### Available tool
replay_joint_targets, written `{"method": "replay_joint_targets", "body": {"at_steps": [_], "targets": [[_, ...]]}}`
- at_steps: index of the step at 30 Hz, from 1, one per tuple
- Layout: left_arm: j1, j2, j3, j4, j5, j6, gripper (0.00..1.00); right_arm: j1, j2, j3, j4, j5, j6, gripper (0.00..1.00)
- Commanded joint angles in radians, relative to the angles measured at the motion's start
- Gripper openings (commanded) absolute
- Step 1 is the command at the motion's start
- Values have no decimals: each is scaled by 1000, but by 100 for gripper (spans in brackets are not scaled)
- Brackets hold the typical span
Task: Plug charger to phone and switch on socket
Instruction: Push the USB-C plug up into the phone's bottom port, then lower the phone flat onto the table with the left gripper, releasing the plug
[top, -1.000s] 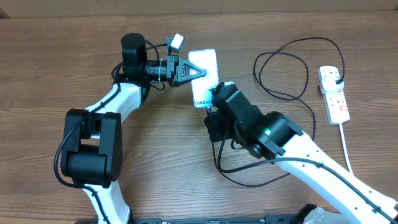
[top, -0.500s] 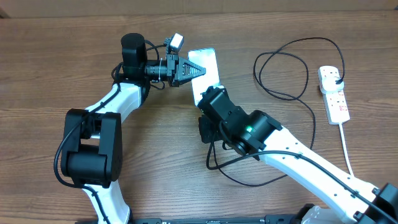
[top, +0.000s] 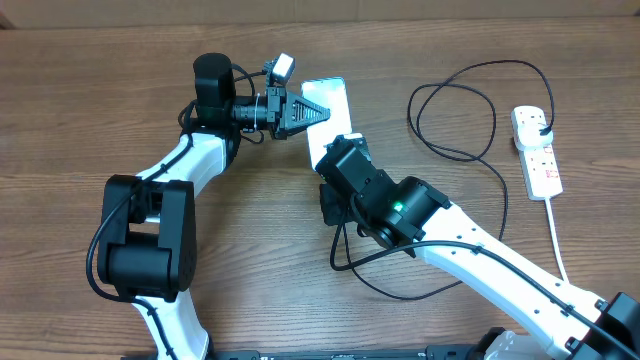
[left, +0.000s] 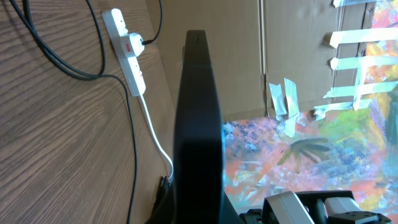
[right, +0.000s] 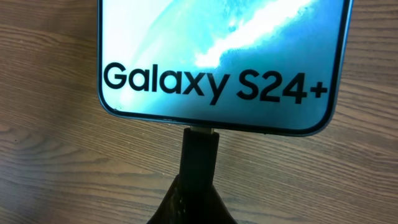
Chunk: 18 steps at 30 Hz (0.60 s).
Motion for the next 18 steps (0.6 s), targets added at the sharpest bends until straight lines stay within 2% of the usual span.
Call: {"method": "replay_joint_targets", "body": {"at_steps": [1,11,18], "targets": [[-4,3,14,7,72,24,4,4,-6,-3,48,29,-5,4],[-6,3,13,8,114,70,4,3,-6,1,144,30,-76,4],[-39,3,13,8,114,77,4,-10,-6,19,163,25,-75,6]]}}
